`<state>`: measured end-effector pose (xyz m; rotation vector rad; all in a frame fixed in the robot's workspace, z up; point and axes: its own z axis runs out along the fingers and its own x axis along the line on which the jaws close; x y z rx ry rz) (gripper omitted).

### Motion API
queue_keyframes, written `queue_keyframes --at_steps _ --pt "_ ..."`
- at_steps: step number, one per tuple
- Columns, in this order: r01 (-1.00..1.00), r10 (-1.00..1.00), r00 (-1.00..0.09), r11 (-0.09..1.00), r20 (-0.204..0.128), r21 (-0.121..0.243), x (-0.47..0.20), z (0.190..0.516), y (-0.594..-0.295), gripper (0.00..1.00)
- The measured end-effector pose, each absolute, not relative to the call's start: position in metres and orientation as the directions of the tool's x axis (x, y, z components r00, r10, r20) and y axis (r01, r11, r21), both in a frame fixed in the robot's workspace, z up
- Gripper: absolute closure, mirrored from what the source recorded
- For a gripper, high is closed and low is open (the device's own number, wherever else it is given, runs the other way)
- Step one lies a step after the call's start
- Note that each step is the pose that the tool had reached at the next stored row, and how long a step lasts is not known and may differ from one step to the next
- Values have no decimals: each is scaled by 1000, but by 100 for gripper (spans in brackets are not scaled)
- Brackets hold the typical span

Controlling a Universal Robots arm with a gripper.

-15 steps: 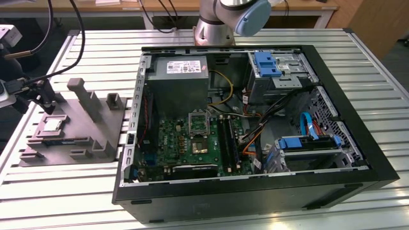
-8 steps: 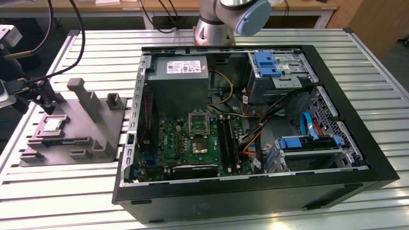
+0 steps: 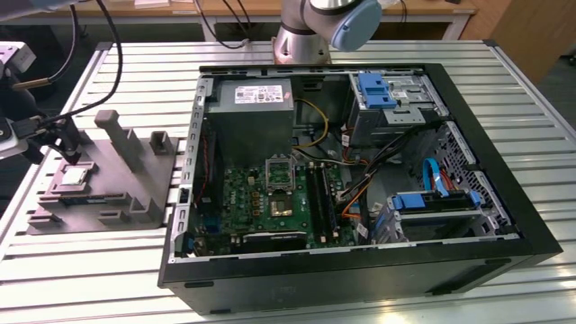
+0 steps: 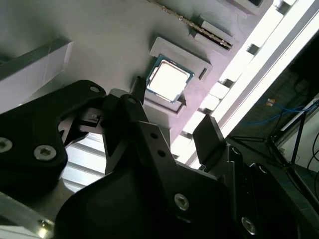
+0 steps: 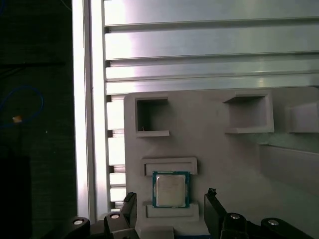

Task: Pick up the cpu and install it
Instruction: 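Pick up the cpu and move it towards the insertion slot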

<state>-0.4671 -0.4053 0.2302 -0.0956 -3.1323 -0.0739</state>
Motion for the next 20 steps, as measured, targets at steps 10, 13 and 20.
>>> queue_keyframes --at_steps 10,13,20 --pt "68 67 -998 997 8 47 -467 212 -409 35" --pt "71 71 -997 996 9 47 -466 207 -409 35" --pt "76 76 -997 996 8 47 -465 198 -409 35"
